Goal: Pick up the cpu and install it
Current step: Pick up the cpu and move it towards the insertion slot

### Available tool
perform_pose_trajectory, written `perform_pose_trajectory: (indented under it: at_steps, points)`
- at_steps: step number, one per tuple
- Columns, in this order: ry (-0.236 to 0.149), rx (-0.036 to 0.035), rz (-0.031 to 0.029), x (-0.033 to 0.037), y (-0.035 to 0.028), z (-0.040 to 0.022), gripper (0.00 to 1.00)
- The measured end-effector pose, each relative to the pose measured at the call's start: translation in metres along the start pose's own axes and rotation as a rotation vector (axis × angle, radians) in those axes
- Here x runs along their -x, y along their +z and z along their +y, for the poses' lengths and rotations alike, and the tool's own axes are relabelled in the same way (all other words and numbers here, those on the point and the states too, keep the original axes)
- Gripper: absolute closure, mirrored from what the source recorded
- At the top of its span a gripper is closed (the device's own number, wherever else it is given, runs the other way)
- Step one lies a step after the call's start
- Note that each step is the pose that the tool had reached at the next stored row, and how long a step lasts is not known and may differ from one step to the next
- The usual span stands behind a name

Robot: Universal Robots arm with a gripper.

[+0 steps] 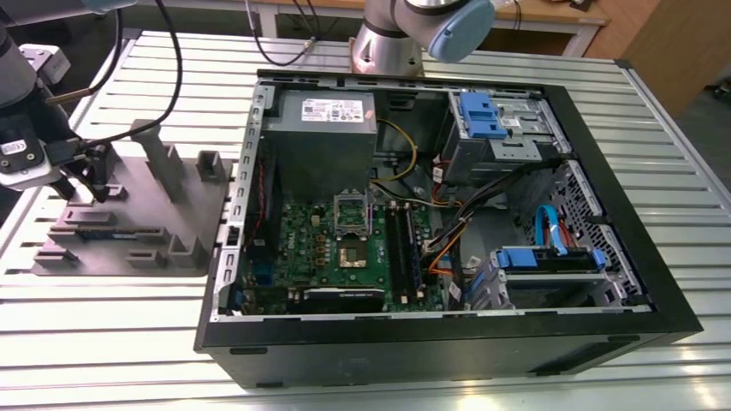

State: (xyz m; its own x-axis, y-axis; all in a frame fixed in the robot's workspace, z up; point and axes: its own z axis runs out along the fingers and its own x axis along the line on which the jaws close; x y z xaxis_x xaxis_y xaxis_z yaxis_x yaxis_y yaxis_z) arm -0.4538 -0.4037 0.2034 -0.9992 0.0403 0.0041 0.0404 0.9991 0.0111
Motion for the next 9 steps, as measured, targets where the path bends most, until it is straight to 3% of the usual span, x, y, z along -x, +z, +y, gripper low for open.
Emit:
perform_pose_trajectory:
  at_steps: [9]
  points:
    - [0.0, -0.0004, 0.0, -0.0001, 0.0, 0.0014, 0.53]
